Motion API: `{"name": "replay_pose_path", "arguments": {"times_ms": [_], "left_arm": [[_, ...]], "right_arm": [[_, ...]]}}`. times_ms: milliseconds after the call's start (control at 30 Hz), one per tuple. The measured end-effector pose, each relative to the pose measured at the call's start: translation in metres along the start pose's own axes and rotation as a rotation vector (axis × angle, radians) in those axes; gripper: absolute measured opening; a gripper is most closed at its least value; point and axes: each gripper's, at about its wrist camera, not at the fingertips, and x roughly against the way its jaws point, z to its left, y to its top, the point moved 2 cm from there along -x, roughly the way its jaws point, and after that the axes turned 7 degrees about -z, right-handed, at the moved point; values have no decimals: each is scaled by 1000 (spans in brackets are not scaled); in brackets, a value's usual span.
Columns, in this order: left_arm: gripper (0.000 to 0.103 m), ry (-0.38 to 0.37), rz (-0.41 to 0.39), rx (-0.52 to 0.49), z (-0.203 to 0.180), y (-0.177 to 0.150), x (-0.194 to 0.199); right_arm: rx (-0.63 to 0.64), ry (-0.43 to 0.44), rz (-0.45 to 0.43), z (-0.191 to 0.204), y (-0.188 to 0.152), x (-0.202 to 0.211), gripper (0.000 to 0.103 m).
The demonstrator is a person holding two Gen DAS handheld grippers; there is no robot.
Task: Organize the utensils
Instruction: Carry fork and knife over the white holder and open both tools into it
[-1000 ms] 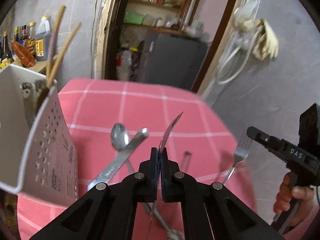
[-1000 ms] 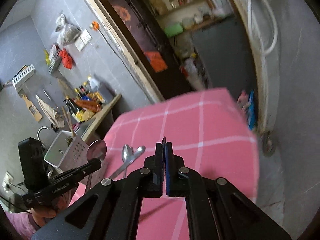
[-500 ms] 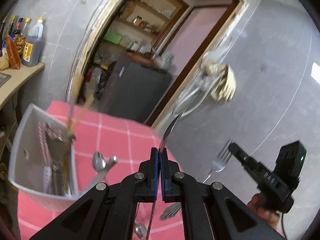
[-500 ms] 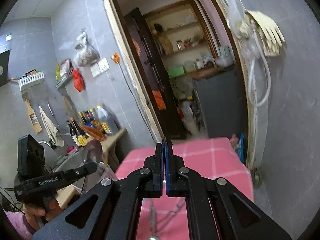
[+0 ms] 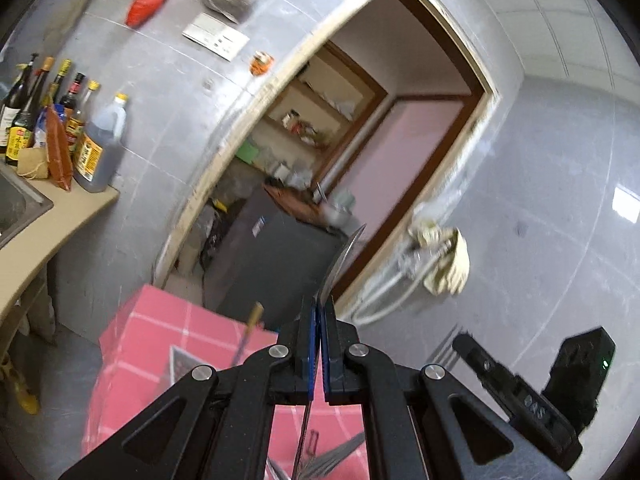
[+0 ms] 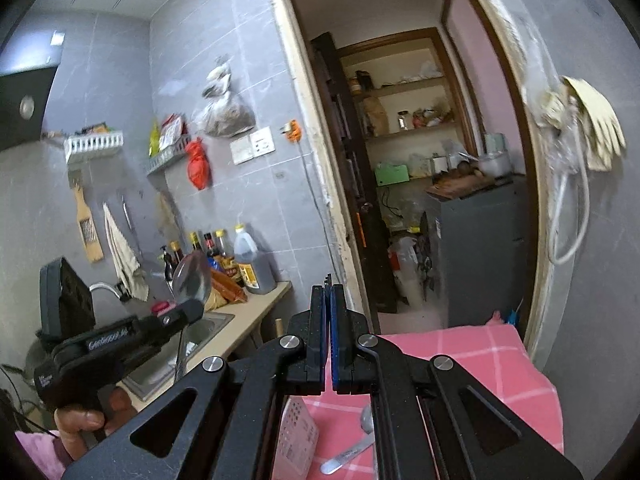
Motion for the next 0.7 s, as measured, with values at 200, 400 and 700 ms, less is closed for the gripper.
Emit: {"name": "replay_pose_path", "arguments": {"times_ms": [200,400,700], "left_arm": [[3,38,-62,-21,18,0,-19],[3,65,-45,-2,36,-15,-30],[3,112,-57,2,51,-27,-29]], "right_arm": [[128,-37,16,26,-3,-13,2],[188,-24,35,40,-12,-26,2],[234,5,76,56,-34,-41,2]]}}
